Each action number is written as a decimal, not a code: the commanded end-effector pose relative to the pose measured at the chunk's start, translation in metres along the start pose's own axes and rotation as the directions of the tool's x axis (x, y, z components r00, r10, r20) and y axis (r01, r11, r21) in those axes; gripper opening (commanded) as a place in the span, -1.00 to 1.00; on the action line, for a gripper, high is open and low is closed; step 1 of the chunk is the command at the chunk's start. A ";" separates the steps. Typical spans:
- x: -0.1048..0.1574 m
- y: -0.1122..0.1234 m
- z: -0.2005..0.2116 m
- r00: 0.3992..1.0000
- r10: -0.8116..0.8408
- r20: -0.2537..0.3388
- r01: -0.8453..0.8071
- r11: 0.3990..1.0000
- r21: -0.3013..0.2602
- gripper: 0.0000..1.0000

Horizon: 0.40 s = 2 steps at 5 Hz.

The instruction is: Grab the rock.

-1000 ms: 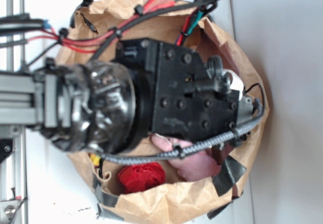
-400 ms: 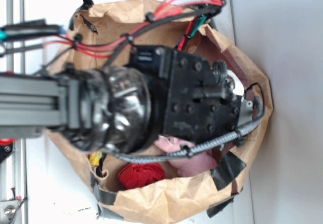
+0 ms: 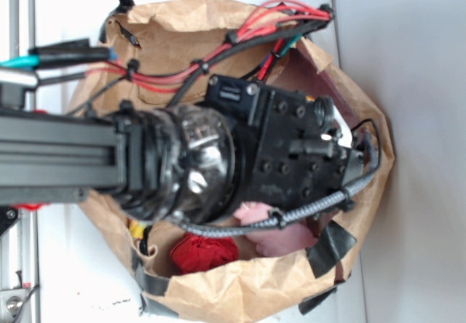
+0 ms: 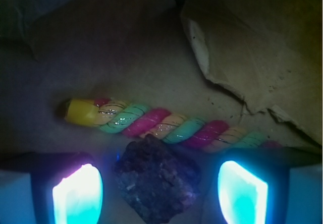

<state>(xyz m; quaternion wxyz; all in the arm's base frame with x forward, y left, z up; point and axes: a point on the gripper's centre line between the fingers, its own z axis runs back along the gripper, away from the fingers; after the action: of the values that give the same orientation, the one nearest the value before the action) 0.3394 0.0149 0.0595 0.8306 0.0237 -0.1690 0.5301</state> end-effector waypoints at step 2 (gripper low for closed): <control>-0.002 -0.008 0.009 1.000 -0.024 0.008 0.025 0.999 -0.038 -1.00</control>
<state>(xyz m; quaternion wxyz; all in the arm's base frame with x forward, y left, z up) 0.3382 0.0099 0.0494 0.8318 0.0278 -0.1608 0.5306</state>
